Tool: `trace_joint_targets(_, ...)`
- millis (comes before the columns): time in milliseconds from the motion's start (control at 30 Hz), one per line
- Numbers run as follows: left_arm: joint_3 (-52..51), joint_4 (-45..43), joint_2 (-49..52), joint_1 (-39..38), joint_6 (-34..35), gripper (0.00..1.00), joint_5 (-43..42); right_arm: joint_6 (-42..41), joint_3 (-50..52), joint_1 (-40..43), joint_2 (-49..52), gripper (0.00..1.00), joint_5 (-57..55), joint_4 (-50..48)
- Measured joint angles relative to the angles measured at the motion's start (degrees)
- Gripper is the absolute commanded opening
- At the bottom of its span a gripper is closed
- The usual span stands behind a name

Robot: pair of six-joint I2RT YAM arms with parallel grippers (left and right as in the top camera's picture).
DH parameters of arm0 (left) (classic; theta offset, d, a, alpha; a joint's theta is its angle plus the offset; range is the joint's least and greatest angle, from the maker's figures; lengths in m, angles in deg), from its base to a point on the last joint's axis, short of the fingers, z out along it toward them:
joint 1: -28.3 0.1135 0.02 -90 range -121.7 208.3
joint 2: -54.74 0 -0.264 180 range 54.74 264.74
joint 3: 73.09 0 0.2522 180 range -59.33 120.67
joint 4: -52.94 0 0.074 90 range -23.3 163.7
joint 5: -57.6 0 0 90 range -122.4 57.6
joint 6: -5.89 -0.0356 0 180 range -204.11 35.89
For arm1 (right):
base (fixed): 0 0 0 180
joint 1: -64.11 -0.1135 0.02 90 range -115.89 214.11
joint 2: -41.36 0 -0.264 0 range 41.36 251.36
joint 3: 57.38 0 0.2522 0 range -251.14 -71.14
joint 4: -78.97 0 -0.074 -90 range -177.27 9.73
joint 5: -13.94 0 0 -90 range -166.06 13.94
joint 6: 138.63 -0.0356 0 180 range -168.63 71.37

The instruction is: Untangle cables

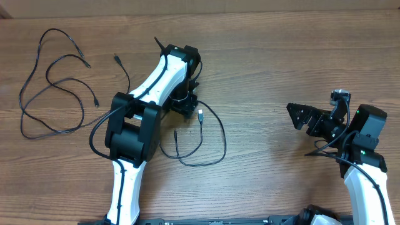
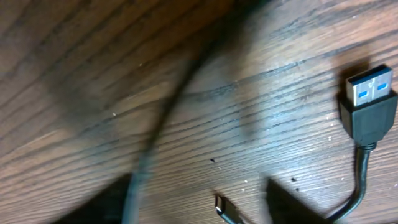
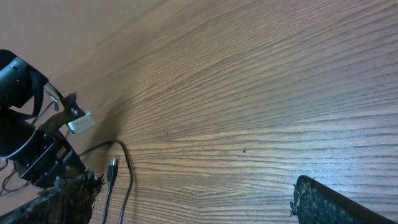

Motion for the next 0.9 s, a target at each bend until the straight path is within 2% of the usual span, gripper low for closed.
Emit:
trace_joint_targets(33, 0.0, 0.0, 0.0, 0.0, 0.1, 0.04, 0.1, 0.0, 0.0, 0.0, 0.0, 1.00, 0.0, 0.0)
trace_joint_targets(333, 0.0, -0.1, 0.0, 0.0, 1.0, 0.04, 0.8, 0.0, 0.0, 0.0, 0.0, 1.00, 0.0, 0.0)
trace_joint_targets(500, 1.2, 4.6, 0.0, 0.0, 4.5, 0.04, 3.7, 0.0, 0.0, 0.0, 0.0, 1.00, 0.0, 0.0)
trace_joint_targets(633, 8.9, 10.3, 0.0, 0.8, 8.4, 0.04, 6.2, 0.0, 0.0, 0.0, 0.0, 1.00, 0.0, 0.0)
trace_joint_targets(800, 26.6, 17.8, -0.3, 2.2, 11.6, 0.04, 8.3, 0.0, 0.0, 0.0, 0.0, 1.00, 0.0, 0.0)
trace_joint_targets(900, 34.3, 19.0, -2.3, 2.6, 12.0, 0.04, 8.4, 0.0, 0.0, 0.0, 0.0, 1.00, 0.0, 0.0)
